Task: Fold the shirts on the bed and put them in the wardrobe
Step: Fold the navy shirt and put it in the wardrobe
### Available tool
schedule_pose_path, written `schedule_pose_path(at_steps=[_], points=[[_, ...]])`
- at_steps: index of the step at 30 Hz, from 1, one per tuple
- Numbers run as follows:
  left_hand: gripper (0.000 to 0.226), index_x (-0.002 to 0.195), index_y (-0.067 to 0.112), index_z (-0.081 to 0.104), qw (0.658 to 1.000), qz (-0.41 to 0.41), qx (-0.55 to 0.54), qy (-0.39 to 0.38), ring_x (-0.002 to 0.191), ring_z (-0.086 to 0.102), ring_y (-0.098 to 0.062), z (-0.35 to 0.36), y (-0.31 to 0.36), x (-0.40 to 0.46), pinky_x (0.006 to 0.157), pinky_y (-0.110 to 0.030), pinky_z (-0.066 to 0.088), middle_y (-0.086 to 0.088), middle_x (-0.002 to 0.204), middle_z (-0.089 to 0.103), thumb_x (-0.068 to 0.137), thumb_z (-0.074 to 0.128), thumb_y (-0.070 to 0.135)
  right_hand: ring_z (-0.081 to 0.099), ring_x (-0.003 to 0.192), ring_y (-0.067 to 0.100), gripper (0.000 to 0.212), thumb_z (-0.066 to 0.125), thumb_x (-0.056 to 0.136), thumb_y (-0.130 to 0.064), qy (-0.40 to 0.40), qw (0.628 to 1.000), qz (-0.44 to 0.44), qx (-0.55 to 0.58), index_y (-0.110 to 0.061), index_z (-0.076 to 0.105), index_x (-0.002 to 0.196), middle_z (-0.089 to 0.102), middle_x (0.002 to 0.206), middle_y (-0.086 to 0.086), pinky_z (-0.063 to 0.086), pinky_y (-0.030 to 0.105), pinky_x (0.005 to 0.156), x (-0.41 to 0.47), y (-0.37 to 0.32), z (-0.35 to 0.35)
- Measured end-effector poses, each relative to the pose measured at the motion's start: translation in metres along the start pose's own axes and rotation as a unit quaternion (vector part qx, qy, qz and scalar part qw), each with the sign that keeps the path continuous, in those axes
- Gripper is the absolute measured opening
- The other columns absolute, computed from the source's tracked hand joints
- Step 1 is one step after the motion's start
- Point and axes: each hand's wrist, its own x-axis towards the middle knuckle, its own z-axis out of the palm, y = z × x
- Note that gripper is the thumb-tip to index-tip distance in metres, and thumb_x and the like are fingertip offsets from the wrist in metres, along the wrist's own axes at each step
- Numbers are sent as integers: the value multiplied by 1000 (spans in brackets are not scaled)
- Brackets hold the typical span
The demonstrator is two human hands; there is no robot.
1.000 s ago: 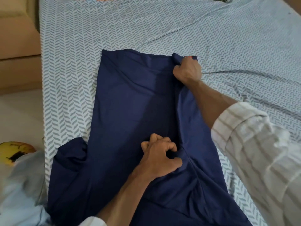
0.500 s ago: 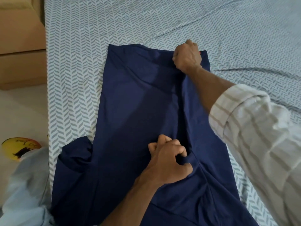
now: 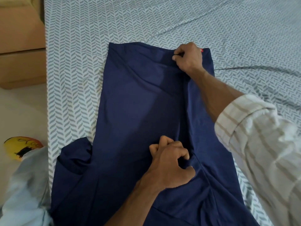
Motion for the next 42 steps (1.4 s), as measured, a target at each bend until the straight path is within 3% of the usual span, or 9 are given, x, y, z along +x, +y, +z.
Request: schedule_pose_path(at_steps=[5, 9, 16, 20, 24, 28, 33, 37, 42], points=[[19, 62, 33, 42, 1000, -2, 9, -1, 107, 30, 0, 0, -1, 0, 95, -26, 19, 19, 81, 48, 67, 60, 36, 64, 86, 8, 13, 72, 83, -20, 43, 998, 27, 28, -27, 67, 74, 69, 100, -1, 46, 17, 63, 6, -7, 1], [22, 64, 33, 42, 1000, 1, 13, -1, 107, 28, 0, 0, 0, 0, 94, -26, 19, 19, 85, 47, 69, 63, 35, 63, 93, 10, 13, 74, 83, -22, 53, 996, 62, 20, -29, 67, 75, 67, 105, -4, 57, 31, 72, 13, -11, 4], [19, 67, 31, 46, 1000, 4, 5, 7, 106, 27, 3, 1, -1, 0, 94, -27, 19, 19, 82, 48, 71, 65, 33, 50, 114, 22, 46, 68, 80, -25, 83, 990, 102, -39, -11, 52, 120, 47, 120, 3, 45, 25, 84, 2, -8, -10], [15, 68, 31, 47, 1000, -4, 7, 3, 104, 27, 2, 1, -2, 0, 96, -28, 21, 18, 85, 49, 68, 61, 35, 55, 86, 19, 18, 57, 92, -27, 30, 987, 132, -88, -9, 52, 93, 55, 86, 1, 38, 28, 67, -3, -4, -20], [16, 65, 31, 45, 1000, -9, -1, -8, 106, 28, 0, 0, 0, 0, 96, -30, 21, 17, 86, 51, 68, 60, 35, 47, 58, 8, 30, 48, 96, -26, 70, 993, 94, -21, -15, 46, 69, 50, 64, -5, 35, 27, 61, 3, -4, -18], [14, 67, 30, 48, 1000, -16, -1, -4, 105, 26, 4, 1, -2, 1, 97, -29, 21, 16, 88, 50, 67, 60, 35, 58, 83, 11, 20, 54, 94, -33, 5, 997, 82, 15, -18, 66, 100, 64, 89, -6, 43, 25, 73, -6, -7, -13], [13, 80, 31, 58, 999, -36, -21, -2, 106, 26, -1, -4, 3, 0, 96, -24, 19, 21, 92, 47, 76, 71, 31, 59, 101, 17, 29, 50, 95, -25, -29, 994, 78, 64, -18, 58, 122, 62, 106, -4, 41, 26, 84, -48, -13, -37], [26, 100, 33, 66, 996, -79, -45, 5, 102, 39, -10, -22, 10, -10, 95, -22, 35, 14, 105, 51, 76, 76, 36, 52, 128, 30, 47, 61, 93, -20, -31, 998, 16, 44, -3, 50, 136, 58, 136, 13, 34, 29, 106, -154, 10, -63], [35, 102, 31, 58, 991, -126, 20, 31, 79, 61, -10, -30, 10, -47, 74, -23, 52, 10, 84, 61, 75, 77, 43, 53, 124, 30, 63, 61, 81, -49, -53, 994, -93, -22, -9, 56, 130, 55, 133, 10, 38, 35, 107, -331, 54, -104]])
